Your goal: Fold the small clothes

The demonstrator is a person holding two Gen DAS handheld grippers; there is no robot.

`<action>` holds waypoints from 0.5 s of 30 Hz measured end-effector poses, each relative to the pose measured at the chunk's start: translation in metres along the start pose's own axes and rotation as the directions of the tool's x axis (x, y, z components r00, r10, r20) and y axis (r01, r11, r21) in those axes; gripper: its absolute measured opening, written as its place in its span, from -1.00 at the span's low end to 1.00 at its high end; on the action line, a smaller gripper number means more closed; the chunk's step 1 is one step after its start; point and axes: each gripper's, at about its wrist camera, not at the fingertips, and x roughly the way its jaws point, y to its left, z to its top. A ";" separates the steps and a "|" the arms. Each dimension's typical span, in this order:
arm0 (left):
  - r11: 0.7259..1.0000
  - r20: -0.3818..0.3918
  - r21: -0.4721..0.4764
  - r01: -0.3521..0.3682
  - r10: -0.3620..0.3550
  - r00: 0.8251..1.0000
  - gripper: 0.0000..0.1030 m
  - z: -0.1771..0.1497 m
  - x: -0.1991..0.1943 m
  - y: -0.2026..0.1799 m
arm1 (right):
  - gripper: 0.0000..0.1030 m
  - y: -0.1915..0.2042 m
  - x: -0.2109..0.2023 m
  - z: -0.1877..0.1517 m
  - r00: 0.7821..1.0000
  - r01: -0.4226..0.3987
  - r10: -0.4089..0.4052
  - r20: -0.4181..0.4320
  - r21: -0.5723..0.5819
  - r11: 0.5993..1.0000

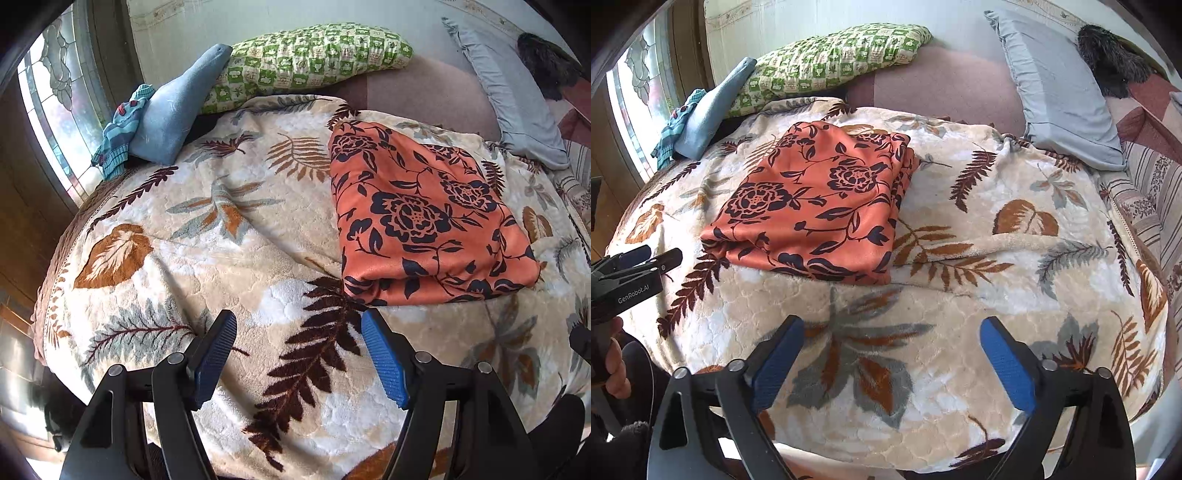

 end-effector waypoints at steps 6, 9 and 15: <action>0.999 0.009 -0.017 0.035 -0.035 0.999 0.36 -0.006 -0.009 0.002 | 0.99 0.010 -0.005 0.002 0.999 0.033 -0.031 0.044 -0.055 0.998; 0.999 0.012 0.004 0.042 -0.042 0.999 0.36 -0.008 -0.012 -0.001 | 0.99 0.009 -0.003 0.001 0.999 0.016 -0.014 0.045 -0.051 0.999; 0.995 0.002 0.067 0.074 -0.075 0.997 0.32 -0.009 -0.018 -0.013 | 0.99 -0.006 0.004 -0.002 1.000 -0.019 0.019 0.014 -0.004 1.000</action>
